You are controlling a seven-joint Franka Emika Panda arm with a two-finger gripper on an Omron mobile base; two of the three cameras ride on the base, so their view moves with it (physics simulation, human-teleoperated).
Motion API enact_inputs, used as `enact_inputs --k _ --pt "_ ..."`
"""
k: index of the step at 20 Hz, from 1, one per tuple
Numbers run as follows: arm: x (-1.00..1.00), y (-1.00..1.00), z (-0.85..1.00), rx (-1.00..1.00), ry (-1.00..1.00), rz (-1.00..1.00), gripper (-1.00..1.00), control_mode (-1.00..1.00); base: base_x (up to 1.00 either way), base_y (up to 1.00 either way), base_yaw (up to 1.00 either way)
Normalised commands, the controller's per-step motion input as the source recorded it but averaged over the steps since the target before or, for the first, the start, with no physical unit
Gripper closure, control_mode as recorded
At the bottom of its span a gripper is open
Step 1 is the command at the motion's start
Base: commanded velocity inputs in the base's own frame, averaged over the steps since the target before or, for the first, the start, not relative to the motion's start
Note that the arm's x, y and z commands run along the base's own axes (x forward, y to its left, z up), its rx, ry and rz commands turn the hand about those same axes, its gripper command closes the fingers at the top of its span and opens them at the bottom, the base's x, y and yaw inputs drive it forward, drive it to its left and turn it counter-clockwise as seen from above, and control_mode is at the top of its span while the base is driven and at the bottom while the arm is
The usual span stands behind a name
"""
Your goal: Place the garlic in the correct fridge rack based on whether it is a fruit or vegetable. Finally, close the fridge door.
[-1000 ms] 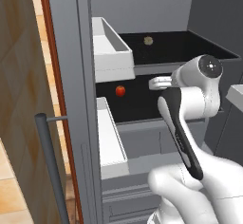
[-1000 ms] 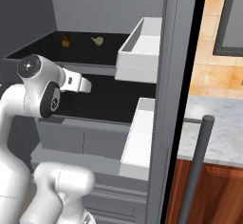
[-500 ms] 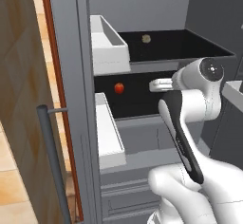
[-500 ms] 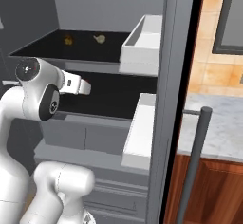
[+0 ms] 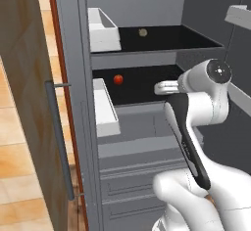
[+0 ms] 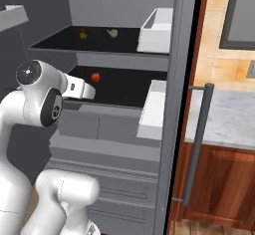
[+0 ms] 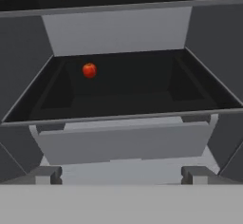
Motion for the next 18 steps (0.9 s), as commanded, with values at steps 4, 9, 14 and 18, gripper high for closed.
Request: enact_inputs --k 4,9,14,18 --pt "0.00 0.00 0.00 0.00 0.00 0.00 -1.00 1.00 -0.50 0.00 0.00" --pt "0.00 0.00 0.00 0.00 0.00 0.00 -1.00 1.00 -0.43 0.00 0.00" --pt "0.00 0.00 0.00 0.00 0.00 0.00 -1.00 -1.00 -0.05 0.00 0.00" --pt "0.00 0.00 0.00 0.00 0.00 0.00 -1.00 -1.00 0.00 0.00 0.00"
